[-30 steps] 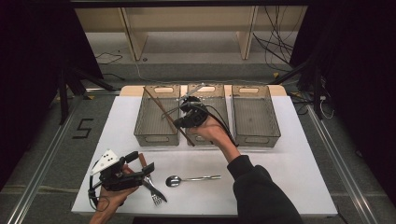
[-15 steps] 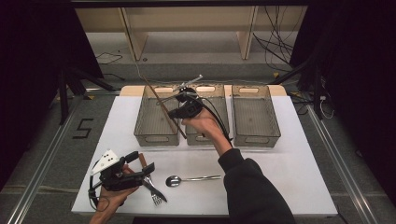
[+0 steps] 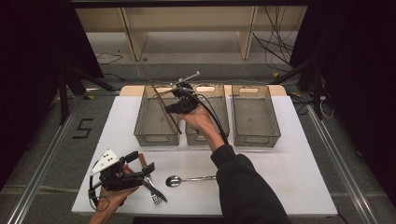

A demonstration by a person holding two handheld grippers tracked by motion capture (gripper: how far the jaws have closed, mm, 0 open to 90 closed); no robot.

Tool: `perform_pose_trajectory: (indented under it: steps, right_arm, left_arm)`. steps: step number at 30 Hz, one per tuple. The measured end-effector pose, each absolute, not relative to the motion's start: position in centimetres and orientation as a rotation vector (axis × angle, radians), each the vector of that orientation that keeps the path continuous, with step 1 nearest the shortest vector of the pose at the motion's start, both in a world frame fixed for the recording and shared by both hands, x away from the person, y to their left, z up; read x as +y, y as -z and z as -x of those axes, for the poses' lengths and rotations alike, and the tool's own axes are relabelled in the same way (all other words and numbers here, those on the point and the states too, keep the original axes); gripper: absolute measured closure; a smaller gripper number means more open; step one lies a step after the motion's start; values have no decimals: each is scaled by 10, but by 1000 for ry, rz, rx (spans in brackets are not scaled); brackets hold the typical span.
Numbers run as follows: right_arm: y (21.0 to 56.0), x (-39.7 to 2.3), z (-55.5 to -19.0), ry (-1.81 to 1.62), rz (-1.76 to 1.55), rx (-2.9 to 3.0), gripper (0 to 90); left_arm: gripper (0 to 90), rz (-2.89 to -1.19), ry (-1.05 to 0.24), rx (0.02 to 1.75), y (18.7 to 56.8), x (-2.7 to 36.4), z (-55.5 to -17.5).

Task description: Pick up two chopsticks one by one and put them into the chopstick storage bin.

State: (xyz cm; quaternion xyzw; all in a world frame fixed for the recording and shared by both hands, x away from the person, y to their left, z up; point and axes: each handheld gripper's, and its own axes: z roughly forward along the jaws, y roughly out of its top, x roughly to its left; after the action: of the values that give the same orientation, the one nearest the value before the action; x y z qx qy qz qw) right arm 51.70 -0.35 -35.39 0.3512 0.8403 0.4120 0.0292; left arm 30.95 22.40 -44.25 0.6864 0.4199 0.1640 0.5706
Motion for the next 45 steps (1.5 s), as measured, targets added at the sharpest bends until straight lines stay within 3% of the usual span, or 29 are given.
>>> perform_pose_trajectory:
  steps: [45]
  right_arm:
    - [379,19,-540,-1229,-1246,2519,848]
  left_arm:
    - [157,-1613,-390,978,442,224,-309]
